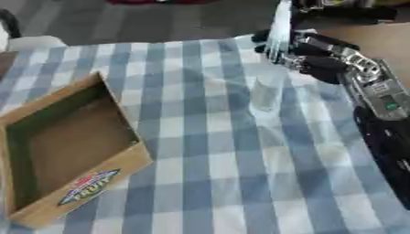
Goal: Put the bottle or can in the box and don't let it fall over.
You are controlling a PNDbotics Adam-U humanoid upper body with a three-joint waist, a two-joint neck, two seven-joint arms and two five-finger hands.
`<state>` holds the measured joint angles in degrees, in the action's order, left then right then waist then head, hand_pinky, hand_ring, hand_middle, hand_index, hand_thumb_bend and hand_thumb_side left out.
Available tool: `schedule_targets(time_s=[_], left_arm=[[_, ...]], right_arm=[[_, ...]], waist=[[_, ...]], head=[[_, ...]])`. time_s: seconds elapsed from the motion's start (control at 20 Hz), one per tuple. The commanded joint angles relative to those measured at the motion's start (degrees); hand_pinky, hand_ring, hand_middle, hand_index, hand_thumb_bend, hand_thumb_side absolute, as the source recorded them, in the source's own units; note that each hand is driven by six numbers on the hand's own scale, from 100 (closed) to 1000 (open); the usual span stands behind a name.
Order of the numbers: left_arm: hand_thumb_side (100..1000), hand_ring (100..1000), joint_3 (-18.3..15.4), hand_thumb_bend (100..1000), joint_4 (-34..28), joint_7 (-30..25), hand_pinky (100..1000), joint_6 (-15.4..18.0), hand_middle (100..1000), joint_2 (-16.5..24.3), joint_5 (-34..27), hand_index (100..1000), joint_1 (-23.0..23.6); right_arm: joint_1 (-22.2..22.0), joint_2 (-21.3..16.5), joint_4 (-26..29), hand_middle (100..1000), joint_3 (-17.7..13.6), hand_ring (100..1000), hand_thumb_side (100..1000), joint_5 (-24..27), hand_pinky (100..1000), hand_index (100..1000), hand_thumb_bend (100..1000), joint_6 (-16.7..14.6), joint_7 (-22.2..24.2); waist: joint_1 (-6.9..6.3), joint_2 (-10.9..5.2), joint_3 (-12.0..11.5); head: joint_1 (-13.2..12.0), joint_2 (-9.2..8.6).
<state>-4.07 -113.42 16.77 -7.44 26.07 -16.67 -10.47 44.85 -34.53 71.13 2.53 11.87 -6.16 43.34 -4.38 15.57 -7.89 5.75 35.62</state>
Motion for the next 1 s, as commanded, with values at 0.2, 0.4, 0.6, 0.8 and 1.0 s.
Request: schedule_targets(time_s=[0.2,0.4,0.6,0.8,1.0], left_arm=[[584,600,-0.45,100,-1.18,-0.33,377,0.13,686,0.80,0.10,666,-0.56],[584,600,-0.45,100,-1.18,-0.46,377,0.15,686,0.79,0.16,666,-0.56],[584,600,-0.44,100,-1.18,-0.74,375,0.25,687,0.71,0.18,666,-0.60],[584,601,-0.51,100,-1.18,-0.74,375,0.24,688,0.64,0.17,666,-0.66],[584,601,-0.52,100,-1.18,-0.79,375,0.26,688,0.54,0.16,666,-0.66]], right_arm=[[0.95,-0.73,0.23,1000,-0.31,1000,529,0.25,1000,1000,100,-0.04,0.08],[0.64,-0.52,-0.07,1000,-0.29,1000,527,-0.09,1000,1000,100,0.16,-0.39],[0.16,-0.03,-0.59,1000,-0.25,1000,525,-0.55,1000,1000,100,0.21,-1.15],[-0.42,0.53,-1.33,1000,-0.16,1000,523,-0.88,1000,1000,100,0.23,-1.46],[-0.89,1.09,-2.38,1000,-0.22,1000,523,-1.17,1000,1000,100,0.12,-1.60]], waist=[[0.28,-0.82,-0.26],[0.30,-0.83,-0.33],[0.27,-0.75,-0.45],[0.22,-0.62,-0.51],[0.16,-0.50,-0.52]], head=[[-0.01,-0.31],[0.12,-0.50],[0.26,-0.61],[0.42,-0.74],[0.43,-0.92]])
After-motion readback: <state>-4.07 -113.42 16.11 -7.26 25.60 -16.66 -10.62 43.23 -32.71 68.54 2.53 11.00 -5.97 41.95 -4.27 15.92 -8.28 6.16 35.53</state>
